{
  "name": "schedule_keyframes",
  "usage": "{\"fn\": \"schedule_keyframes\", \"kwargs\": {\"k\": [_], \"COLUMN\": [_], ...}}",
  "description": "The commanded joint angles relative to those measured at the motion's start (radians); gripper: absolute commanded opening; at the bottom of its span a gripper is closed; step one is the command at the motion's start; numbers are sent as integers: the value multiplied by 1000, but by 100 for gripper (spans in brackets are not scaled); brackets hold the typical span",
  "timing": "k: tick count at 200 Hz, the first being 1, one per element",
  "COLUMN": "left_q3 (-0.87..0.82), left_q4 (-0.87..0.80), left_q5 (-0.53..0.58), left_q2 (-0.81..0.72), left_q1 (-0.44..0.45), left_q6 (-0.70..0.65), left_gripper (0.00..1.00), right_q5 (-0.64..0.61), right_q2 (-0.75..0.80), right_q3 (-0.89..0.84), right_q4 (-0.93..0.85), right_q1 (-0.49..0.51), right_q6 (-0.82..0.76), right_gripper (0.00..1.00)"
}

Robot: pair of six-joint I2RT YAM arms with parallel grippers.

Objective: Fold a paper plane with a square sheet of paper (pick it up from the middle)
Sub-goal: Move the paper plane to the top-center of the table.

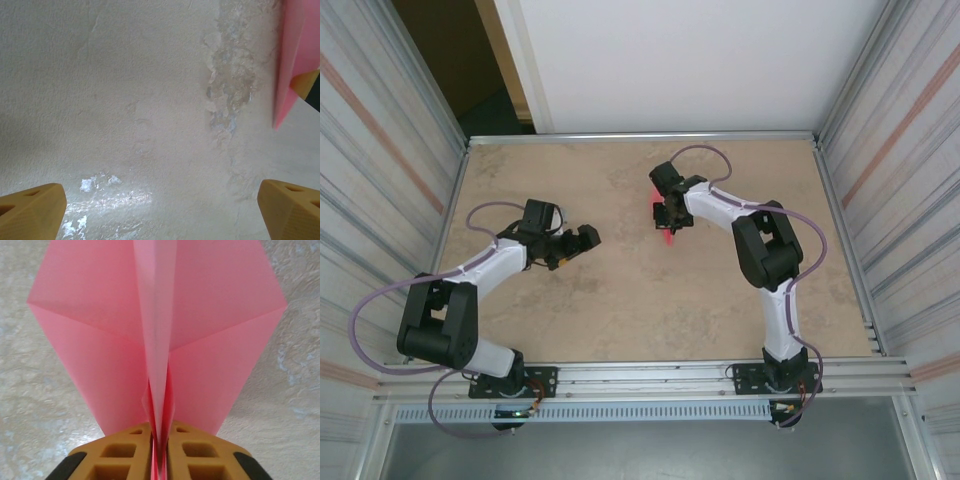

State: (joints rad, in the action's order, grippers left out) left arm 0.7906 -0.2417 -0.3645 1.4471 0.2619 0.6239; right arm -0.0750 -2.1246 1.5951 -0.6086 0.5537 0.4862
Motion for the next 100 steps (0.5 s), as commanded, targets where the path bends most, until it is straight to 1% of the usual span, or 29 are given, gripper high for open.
{"fn": "schedule_keyframes", "kwargs": {"k": [1,100], "left_q3": [-3,0], "left_q4": [-2,5], "left_q5": [0,-19], "left_q2": [-5,15], "left_q1": [-3,-3], "left_q6": [-12,-6], "left_gripper": [99,99], "right_q5": [4,-15], "right_q2": [-27,-78], "right_q3": [28,16], "right_q4": [-45,-36], "right_q1": [-5,-6], "right_q6": [-13,-25], "right_gripper": [18,26]}}
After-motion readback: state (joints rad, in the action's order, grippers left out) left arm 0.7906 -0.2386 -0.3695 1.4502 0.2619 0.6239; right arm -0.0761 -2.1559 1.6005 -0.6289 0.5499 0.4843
